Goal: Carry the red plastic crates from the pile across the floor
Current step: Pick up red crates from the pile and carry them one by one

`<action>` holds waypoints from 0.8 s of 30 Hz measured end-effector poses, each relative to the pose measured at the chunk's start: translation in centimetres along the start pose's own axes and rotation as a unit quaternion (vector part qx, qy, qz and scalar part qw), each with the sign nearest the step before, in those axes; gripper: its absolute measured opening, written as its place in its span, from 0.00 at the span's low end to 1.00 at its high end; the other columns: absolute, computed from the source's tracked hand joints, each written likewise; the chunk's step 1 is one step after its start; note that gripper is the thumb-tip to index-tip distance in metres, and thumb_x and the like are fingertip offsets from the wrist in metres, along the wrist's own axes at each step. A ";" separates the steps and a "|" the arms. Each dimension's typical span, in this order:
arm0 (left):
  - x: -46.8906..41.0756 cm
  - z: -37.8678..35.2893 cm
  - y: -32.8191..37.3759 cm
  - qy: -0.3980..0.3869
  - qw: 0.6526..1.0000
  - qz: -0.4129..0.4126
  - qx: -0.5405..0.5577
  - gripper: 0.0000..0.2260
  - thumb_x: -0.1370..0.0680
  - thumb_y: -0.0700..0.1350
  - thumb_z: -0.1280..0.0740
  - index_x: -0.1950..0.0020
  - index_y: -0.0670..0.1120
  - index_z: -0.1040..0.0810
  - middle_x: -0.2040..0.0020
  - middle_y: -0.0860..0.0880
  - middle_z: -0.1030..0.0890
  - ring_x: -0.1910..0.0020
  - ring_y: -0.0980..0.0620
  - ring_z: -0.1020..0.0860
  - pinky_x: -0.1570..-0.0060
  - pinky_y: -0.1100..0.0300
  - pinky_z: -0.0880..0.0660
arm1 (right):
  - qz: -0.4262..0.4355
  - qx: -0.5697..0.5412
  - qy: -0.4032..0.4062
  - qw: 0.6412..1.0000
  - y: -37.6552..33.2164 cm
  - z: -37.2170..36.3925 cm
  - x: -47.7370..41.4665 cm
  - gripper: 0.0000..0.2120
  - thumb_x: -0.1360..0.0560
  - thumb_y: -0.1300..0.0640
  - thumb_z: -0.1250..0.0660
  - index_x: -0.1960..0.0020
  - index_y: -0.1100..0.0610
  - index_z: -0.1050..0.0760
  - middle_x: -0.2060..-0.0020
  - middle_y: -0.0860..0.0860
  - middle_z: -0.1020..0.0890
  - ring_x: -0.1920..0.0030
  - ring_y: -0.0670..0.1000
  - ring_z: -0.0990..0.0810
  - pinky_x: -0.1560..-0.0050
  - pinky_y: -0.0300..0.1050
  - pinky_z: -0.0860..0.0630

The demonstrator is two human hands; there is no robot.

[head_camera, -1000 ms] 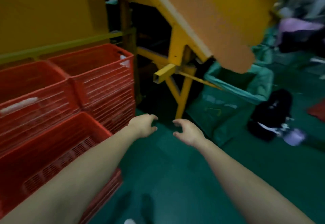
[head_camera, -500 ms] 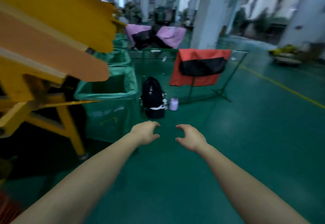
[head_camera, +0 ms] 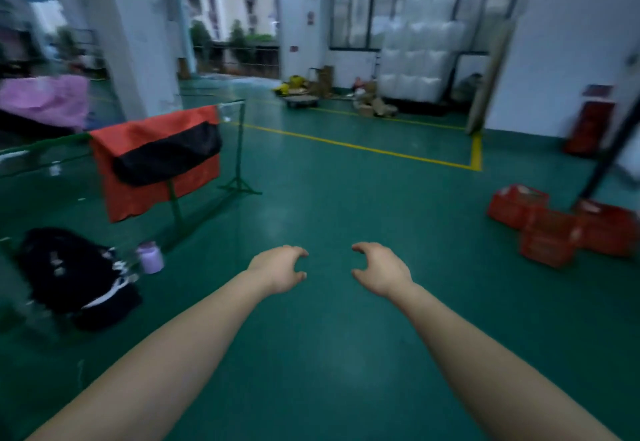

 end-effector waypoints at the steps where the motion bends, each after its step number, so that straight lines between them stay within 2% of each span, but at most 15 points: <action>1: -1.3 -0.2 1.6 -0.005 1.000 -0.022 0.003 0.23 0.21 0.54 0.36 0.27 0.55 0.34 0.29 0.54 0.30 0.31 0.52 0.30 0.37 0.54 0.29 | -0.024 0.002 0.011 1.000 1.8 0.9 0.3 0.26 0.26 0.54 0.35 0.28 0.47 0.33 0.30 0.45 0.30 0.30 0.49 0.32 0.35 0.48 0.29; 7: -7.6 -1.7 13.0 -0.030 0.988 -0.148 0.008 0.24 0.21 0.54 0.37 0.26 0.56 0.36 0.29 0.55 0.29 0.31 0.52 0.30 0.37 0.56 0.29 | -0.150 0.017 0.053 0.987 12.8 5.5 2.3 0.27 0.27 0.54 0.35 0.28 0.47 0.33 0.30 0.46 0.29 0.30 0.49 0.32 0.36 0.47 0.29; 12: -12.3 -2.8 22.2 -0.045 0.972 -0.231 0.011 0.24 0.21 0.54 0.36 0.26 0.56 0.36 0.30 0.54 0.29 0.32 0.52 0.30 0.38 0.56 0.29 | -0.214 0.025 0.081 0.973 20.9 8.9 2.6 0.27 0.27 0.53 0.35 0.28 0.47 0.33 0.30 0.46 0.29 0.31 0.49 0.31 0.38 0.48 0.27; 24: -29.6 -4.1 41.1 -0.044 0.955 -0.292 0.012 0.24 0.23 0.56 0.35 0.27 0.56 0.34 0.31 0.53 0.28 0.33 0.50 0.28 0.39 0.54 0.28 | -0.266 0.035 0.106 0.958 40.3 18.8 -5.8 0.29 0.26 0.51 0.33 0.27 0.48 0.35 0.29 0.48 0.32 0.31 0.51 0.31 0.40 0.50 0.25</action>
Point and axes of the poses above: each hand's wrist, its own x-axis away from the middle knuckle, its own z-axis out of the back of the hand, y = z × x, the point moved 7 cm from there along -x, towards the middle knuckle
